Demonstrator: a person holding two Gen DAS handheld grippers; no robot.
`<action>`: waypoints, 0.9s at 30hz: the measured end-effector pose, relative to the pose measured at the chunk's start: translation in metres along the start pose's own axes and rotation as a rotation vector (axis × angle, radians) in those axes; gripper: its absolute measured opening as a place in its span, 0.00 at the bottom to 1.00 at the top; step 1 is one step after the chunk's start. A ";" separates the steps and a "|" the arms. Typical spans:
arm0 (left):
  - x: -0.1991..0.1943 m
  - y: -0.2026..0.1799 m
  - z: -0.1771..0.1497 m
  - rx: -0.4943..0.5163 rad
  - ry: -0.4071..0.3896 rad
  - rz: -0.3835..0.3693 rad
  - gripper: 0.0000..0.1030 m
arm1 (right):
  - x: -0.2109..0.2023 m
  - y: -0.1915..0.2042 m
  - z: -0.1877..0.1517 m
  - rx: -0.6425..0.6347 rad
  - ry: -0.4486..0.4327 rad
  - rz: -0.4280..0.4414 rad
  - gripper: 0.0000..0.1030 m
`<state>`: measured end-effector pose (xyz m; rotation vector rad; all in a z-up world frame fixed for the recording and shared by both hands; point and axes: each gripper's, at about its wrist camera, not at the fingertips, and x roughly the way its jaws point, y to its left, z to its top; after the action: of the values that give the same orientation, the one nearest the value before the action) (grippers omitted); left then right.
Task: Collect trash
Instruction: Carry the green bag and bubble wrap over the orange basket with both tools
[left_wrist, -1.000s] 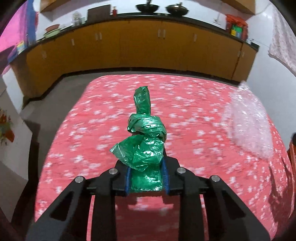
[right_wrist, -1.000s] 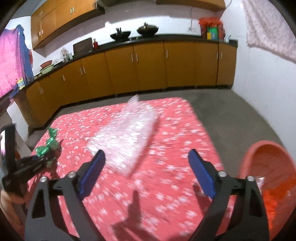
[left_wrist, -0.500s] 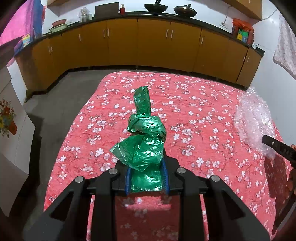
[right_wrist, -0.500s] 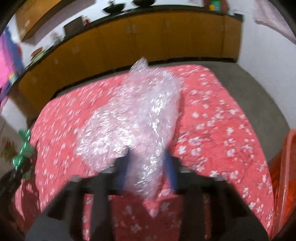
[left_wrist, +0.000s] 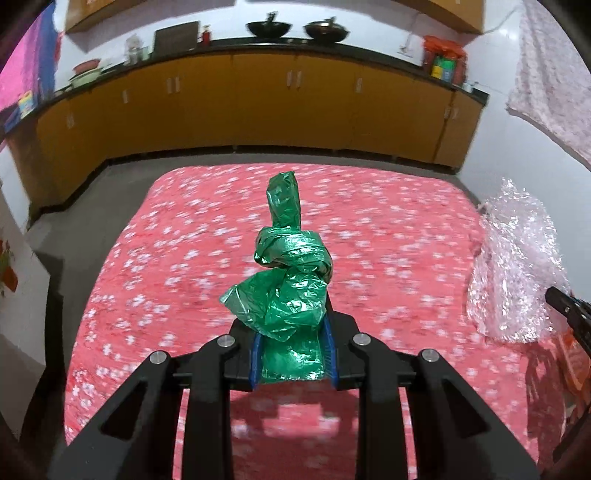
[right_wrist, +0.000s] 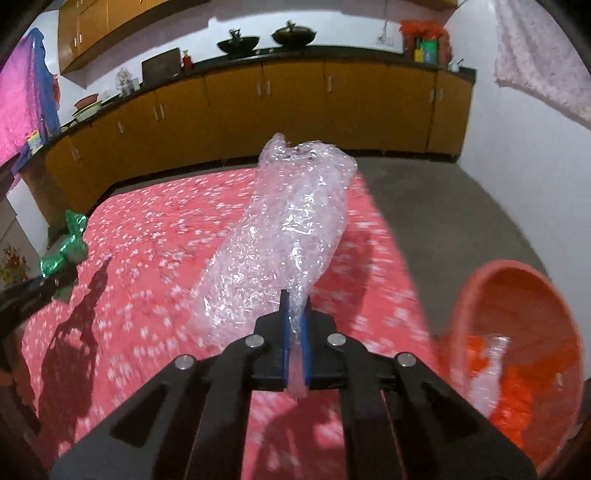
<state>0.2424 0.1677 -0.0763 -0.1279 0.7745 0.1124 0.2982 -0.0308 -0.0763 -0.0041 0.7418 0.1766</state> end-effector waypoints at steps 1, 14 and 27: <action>-0.003 -0.008 0.000 0.011 -0.004 -0.013 0.25 | -0.007 -0.007 -0.002 0.004 -0.008 -0.010 0.06; -0.037 -0.147 -0.005 0.166 -0.030 -0.276 0.25 | -0.102 -0.130 -0.038 0.171 -0.106 -0.219 0.06; -0.035 -0.262 -0.015 0.300 0.014 -0.493 0.25 | -0.111 -0.189 -0.062 0.250 -0.105 -0.290 0.06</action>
<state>0.2463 -0.0952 -0.0429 -0.0318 0.7455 -0.4708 0.2069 -0.2384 -0.0583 0.1339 0.6459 -0.1923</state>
